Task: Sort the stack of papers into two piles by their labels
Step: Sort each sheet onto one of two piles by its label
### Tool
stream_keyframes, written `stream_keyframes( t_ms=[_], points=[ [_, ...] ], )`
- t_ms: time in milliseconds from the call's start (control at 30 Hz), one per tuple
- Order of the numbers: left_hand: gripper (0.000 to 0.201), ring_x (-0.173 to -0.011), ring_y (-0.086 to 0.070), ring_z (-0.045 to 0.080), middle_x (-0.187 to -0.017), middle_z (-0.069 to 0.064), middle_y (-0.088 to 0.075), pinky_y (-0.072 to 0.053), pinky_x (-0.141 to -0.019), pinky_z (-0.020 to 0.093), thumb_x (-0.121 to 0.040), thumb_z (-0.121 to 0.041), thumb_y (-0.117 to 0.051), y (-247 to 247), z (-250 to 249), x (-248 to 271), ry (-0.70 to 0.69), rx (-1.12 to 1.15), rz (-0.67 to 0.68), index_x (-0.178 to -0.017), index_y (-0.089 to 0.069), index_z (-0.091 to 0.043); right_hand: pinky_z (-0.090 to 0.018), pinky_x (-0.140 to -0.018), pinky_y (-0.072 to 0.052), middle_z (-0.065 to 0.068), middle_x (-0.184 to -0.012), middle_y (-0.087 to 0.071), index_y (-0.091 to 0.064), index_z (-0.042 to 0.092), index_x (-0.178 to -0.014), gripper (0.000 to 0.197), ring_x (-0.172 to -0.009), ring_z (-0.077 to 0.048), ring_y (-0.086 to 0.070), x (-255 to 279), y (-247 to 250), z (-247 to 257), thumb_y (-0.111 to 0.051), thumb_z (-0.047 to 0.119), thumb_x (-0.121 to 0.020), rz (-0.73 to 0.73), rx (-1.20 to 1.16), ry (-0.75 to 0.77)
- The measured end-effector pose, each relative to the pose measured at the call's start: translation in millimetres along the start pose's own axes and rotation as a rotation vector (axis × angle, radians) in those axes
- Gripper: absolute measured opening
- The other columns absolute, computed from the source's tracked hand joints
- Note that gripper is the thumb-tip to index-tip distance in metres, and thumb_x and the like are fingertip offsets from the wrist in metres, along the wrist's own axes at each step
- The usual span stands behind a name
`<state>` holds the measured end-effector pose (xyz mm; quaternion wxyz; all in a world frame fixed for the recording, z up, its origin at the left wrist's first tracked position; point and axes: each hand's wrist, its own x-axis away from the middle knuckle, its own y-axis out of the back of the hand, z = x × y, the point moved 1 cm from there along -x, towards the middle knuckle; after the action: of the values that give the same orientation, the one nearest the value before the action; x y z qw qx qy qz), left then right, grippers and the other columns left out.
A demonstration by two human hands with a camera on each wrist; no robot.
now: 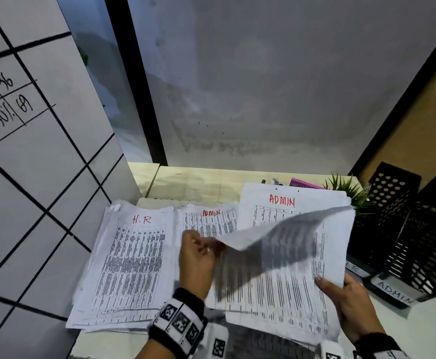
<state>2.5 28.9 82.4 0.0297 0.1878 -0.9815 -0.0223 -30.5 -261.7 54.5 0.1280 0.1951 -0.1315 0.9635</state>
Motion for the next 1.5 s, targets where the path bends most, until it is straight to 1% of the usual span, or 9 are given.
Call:
stream_keyframes(
  t_ms=[200, 400, 667, 833, 967, 1133, 1267, 1400, 1500],
  points=[
    [0.043, -0.092, -0.062, 0.031, -0.092, 0.008, -0.064, -0.046, -0.074, 0.029, -0.077, 0.018, -0.056, 90.2, 16.6, -54.6, -0.073, -0.203, -0.360, -0.070, -0.049, -0.024, -0.039, -0.056, -0.059, -0.016, -0.087, -0.076, -0.064, 0.002, -0.106, 0.053, -0.067, -0.027, -0.072, 0.7, 18.2, 4.5, -0.075, 0.007, -0.055, -0.034, -0.050, 0.008],
    [0.012, -0.076, -0.058, 0.029, -0.086, 0.013, -0.065, -0.043, -0.069, 0.029, -0.078, -0.002, -0.072, 172.4, 31.1, -81.3, 0.037, -0.583, -0.439, -0.079, -0.062, -0.008, -0.068, -0.083, -0.047, -0.027, -0.106, -0.070, -0.065, 0.000, -0.111, 0.077, -0.087, -0.041, -0.067, -1.0, 16.9, -2.3, -0.087, 0.017, -0.039, -0.054, -0.028, -0.023],
    [0.017, -0.075, -0.053, 0.032, -0.094, 0.028, -0.061, -0.041, -0.071, 0.035, -0.081, 0.010, -0.058, 198.8, 55.6, -96.1, 0.181, -0.733, -0.359, -0.096, -0.057, 0.002, -0.045, -0.079, -0.055, -0.029, -0.107, -0.069, -0.064, -0.004, -0.111, 0.061, -0.095, -0.041, -0.065, -5.5, 12.1, -7.6, -0.078, 0.008, -0.052, -0.029, -0.004, 0.022],
    [0.033, -0.116, -0.043, 0.044, -0.125, 0.027, -0.049, -0.040, -0.095, 0.051, -0.076, 0.013, -0.059, 163.6, 44.6, -93.3, 0.078, -0.828, -0.361, -0.107, -0.059, 0.003, -0.037, -0.074, -0.060, -0.028, -0.105, -0.070, -0.064, -0.005, -0.110, 0.058, -0.085, -0.034, -0.069, -9.0, 15.1, -10.6, -0.077, 0.007, -0.054, -0.007, -0.005, 0.037],
    [0.021, -0.126, -0.042, 0.030, -0.136, 0.011, -0.048, -0.035, -0.106, 0.044, -0.086, -0.008, -0.064, 89.7, 25.9, -67.9, -0.129, -0.725, -0.088, -0.107, -0.059, -0.012, -0.051, -0.077, -0.056, -0.030, -0.103, -0.069, -0.064, -0.004, -0.108, 0.052, -0.081, -0.036, -0.069, -8.6, 10.3, -11.5, -0.074, 0.005, -0.058, 0.028, 0.009, 0.028],
    [0.014, -0.096, -0.059, 0.010, -0.106, -0.005, -0.060, -0.051, -0.077, 0.025, -0.086, -0.027, -0.068, 9.0, 2.3, -23.1, -0.137, -0.400, 0.198, -0.095, -0.058, -0.025, -0.042, -0.061, -0.060, -0.030, -0.094, -0.071, -0.064, -0.005, -0.105, 0.049, -0.068, -0.033, -0.069, -4.9, 1.5, -4.8, -0.074, 0.004, -0.058, 0.061, 0.035, 0.030],
    [0.024, -0.076, -0.059, 0.012, -0.084, -0.002, -0.063, -0.053, -0.070, 0.024, -0.074, -0.025, -0.080, -26.3, -1.9, -3.8, -0.005, -0.273, 0.163, -0.085, -0.060, -0.021, -0.042, -0.060, -0.060, -0.030, -0.093, -0.071, -0.064, -0.006, -0.105, 0.051, -0.067, -0.033, -0.070, -5.5, 2.3, -5.7, -0.076, 0.004, -0.057, 0.063, 0.015, 0.028],
    [0.022, -0.069, -0.056, 0.010, -0.079, 0.000, -0.063, -0.052, -0.067, 0.020, -0.072, -0.015, -0.082, -37.1, 2.6, -1.9, 0.041, -0.187, 0.096, -0.082, -0.062, -0.017, -0.057, -0.083, -0.054, -0.030, -0.097, -0.071, -0.065, -0.003, -0.107, 0.095, -0.082, -0.039, -0.068, -10.8, 6.7, -14.5, -0.098, 0.032, -0.026, 0.057, 0.017, 0.029],
    [0.016, -0.069, -0.060, 0.009, -0.075, -0.001, -0.066, -0.051, -0.065, 0.016, -0.074, -0.011, -0.080, -38.3, 1.4, 0.5, 0.007, -0.157, 0.052, -0.081, -0.067, -0.018, -0.038, -0.071, -0.061, -0.026, -0.097, -0.072, -0.065, -0.003, -0.105, 0.069, -0.074, -0.028, -0.071, -9.3, 5.5, -12.3, -0.090, 0.014, -0.043, 0.057, 0.009, 0.047]
  ],
)
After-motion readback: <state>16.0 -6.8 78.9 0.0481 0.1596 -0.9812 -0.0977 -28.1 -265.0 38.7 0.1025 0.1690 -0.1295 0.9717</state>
